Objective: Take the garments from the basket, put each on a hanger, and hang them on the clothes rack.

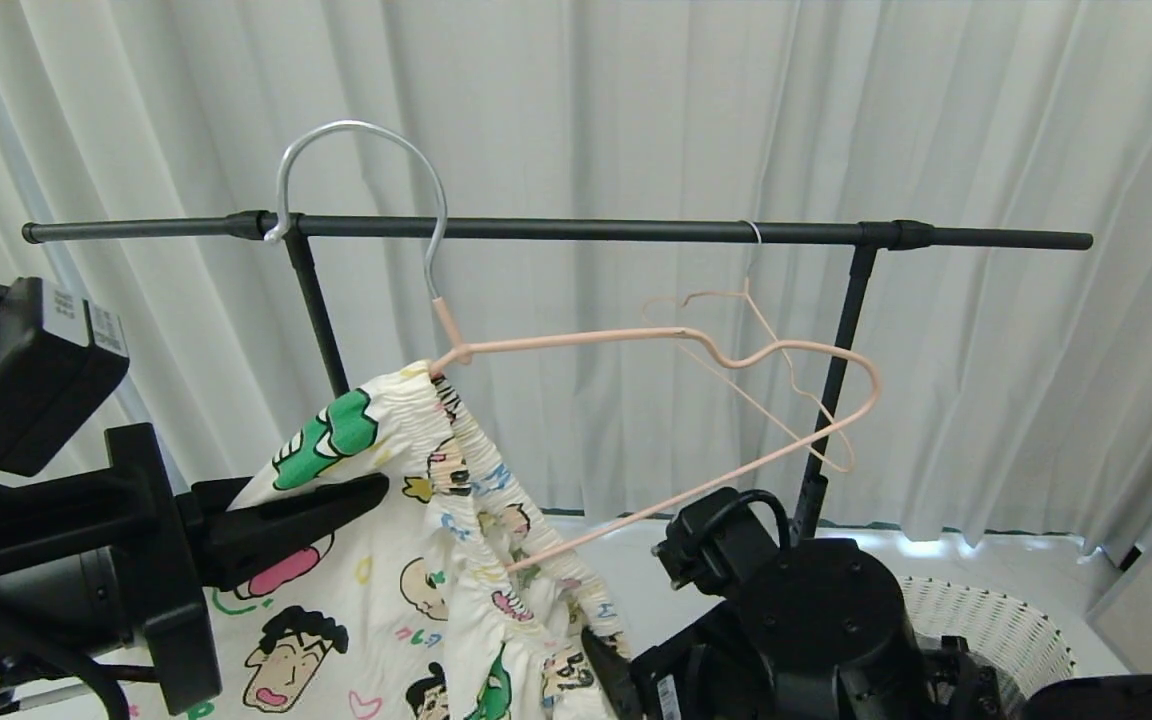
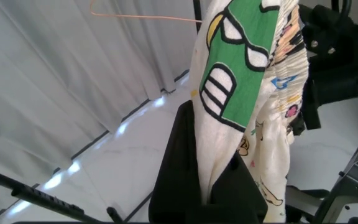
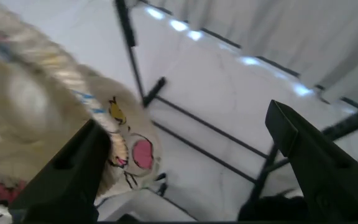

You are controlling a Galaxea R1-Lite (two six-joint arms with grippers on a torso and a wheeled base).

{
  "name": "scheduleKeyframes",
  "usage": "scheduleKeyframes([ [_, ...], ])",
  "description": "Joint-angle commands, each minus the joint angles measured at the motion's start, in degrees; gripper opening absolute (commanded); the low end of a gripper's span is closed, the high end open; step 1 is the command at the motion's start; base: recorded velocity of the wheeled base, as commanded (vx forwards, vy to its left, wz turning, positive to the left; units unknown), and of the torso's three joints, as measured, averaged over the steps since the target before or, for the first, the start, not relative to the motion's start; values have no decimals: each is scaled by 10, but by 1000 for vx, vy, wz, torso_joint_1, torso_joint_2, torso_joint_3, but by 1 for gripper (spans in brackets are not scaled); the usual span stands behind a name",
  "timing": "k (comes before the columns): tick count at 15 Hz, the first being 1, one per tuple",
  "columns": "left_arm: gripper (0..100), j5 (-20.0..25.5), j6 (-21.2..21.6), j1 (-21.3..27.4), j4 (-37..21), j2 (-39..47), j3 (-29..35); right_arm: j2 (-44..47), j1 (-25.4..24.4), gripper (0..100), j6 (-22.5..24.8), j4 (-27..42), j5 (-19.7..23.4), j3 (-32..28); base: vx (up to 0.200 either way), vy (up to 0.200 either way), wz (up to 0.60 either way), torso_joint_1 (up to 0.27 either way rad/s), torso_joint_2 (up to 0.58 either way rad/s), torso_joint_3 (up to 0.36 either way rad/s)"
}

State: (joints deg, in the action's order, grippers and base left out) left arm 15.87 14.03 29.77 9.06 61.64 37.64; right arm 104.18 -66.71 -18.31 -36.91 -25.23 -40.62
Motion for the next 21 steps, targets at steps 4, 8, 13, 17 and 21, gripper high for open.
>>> scheduleKeyframes([
  [4, 0, -39, 60, -31, 0, 4, -25, 4, 76, 100, 42, -8, -34, 4, 0, 0, 0, 0, 0, 0],
  [8, 0, -39, 70, -58, 0, -2, -42, 3, 127, 100, 82, -47, -41, 5, 0, 0, 0, 0, 0, 0],
  [13, 0, -37, 70, -58, 0, -27, -80, -1, 191, 100, 122, -76, -40, 5, 0, 0, 0, 0, 0, 0],
  [17, 0, -37, 70, -72, 0, -29, -90, -4, 201, 100, 124, -76, -40, 5, 0, 0, 0, 0, 0, 0],
  [21, 0, -37, 121, -113, -2, -20, -120, -6, 203, 100, 125, -76, -39, 2, 0, 0, 0, 0, 0, 0],
])
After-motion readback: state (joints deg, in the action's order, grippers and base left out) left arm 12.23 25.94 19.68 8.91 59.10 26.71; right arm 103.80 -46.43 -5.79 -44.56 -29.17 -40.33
